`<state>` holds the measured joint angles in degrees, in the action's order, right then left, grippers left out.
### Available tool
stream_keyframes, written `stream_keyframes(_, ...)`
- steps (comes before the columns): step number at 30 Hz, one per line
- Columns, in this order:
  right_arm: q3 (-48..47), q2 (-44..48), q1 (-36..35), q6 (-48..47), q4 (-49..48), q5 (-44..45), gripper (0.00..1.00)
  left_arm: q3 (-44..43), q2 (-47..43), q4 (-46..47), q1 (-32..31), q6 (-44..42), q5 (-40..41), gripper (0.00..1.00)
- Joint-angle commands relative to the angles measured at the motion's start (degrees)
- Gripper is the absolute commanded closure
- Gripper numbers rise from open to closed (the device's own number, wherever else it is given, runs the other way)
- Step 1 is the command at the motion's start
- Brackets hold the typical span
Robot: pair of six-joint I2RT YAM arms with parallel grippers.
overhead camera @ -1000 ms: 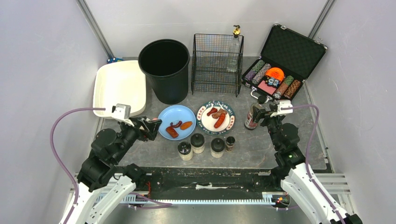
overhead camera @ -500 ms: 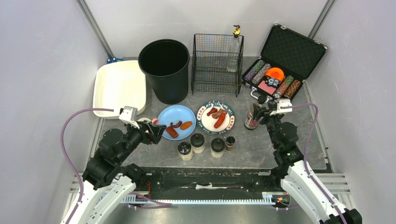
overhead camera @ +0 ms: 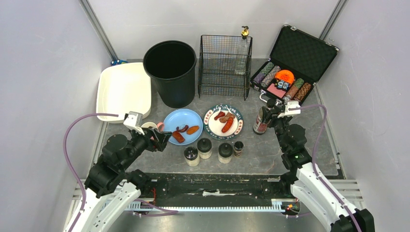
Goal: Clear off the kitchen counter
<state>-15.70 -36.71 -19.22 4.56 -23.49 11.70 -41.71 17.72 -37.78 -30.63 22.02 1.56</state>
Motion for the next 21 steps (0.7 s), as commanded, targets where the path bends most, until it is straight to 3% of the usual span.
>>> stream_keyframes(1,-1.4,-1.2,0.2,0.5,-3.8,0.3,0.47,-1.4,-0.3,-0.2,-0.1,-1.2,0.7,0.2)
stream_keyframes(10,-2.3,-3.1,0.0,0.2,-5.5,0.4,0.65,-0.6,-0.6,0.2,-0.1,-1.7,0.6,0.2)
stream_keyframes(17,-4.0,-3.5,-0.8,-0.5,-5.6,0.2,1.0,0.0,-2.2,0.2,-0.1,-1.7,0.4,0.2)
stream_keyframes(21,-6.1,-3.2,-1.5,-0.9,-4.5,0.3,1.0,0.1,-2.5,0.2,-0.1,-1.6,0.4,0.2)
